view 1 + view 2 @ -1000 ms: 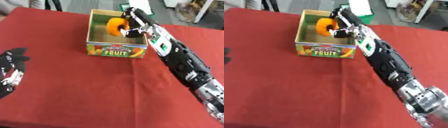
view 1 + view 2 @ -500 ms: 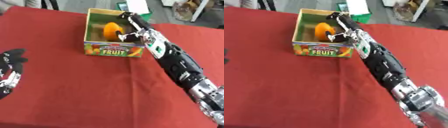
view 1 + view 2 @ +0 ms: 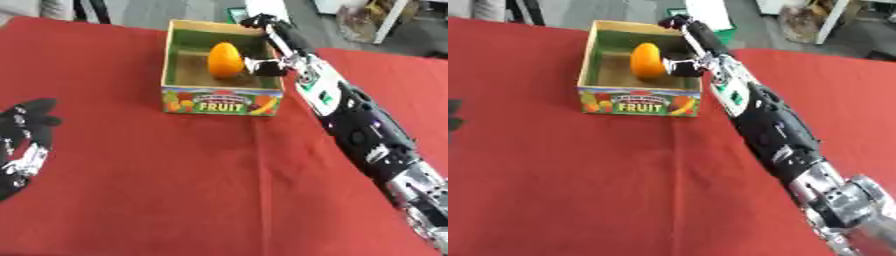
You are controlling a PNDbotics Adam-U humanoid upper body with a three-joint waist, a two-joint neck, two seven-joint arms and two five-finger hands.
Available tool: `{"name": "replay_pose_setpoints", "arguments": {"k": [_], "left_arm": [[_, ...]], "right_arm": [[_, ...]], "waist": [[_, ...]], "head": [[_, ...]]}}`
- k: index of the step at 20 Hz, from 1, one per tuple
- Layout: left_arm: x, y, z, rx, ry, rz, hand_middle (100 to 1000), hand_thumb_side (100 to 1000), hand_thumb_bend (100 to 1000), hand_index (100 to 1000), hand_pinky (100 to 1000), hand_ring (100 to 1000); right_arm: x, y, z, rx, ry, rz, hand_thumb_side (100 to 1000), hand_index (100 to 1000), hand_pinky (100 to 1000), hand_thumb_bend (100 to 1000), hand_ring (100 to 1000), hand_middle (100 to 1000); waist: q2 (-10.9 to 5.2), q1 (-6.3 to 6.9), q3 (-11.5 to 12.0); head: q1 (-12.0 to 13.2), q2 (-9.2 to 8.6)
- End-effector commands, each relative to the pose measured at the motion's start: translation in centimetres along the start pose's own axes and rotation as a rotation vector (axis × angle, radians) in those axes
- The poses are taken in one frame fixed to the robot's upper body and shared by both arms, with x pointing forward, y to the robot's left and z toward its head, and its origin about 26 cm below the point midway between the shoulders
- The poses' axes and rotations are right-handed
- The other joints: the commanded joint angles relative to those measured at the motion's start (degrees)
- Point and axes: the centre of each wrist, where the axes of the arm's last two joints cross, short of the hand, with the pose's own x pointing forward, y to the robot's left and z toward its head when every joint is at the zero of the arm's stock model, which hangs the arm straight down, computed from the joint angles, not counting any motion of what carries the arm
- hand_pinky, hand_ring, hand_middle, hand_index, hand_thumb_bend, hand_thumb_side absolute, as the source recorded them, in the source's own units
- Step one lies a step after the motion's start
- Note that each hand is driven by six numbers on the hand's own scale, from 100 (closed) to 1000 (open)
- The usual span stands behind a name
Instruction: Pick up objects on the table and place them in the box.
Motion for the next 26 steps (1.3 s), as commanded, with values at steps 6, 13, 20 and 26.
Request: {"name": "replay_pose_setpoints", "arguments": {"k": [6,13,20,26], "left_arm": [[-1.3,1.9,2.1,0.119,0.072,-0.031,879,561,100,723,919,973],[-2.1,2.4,3.2,0.198,0.115,-0.031,878,562,100,720,920,973],[-2.3,2.6,3.6,0.237,0.126,-0.026,876,561,100,714,921,971],[-2.4,2.6,3.8,0.261,0.132,-0.018,875,561,100,709,921,970]], "right_arm": [[3.2,-6.2,4.5,-0.155,-0.067,-0.308,134,871,649,100,850,747],[3.0,-4.4,10.6,-0.278,0.06,-0.514,156,871,633,100,840,720],[2.7,-1.8,13.8,-0.354,0.164,-0.6,192,865,625,100,832,703],[2.8,-0.6,14.6,-0.373,0.2,-0.625,201,863,624,100,830,698]], "waist": [[-1.91,1.1,-6.08],[-1.63,1.59,-9.34],[-1.47,2.11,-10.92],[-1.51,2.32,-11.17]], "head": [[6.51,-0.05],[9.81,-0.29],[10.76,0.07],[10.97,0.28]]}}
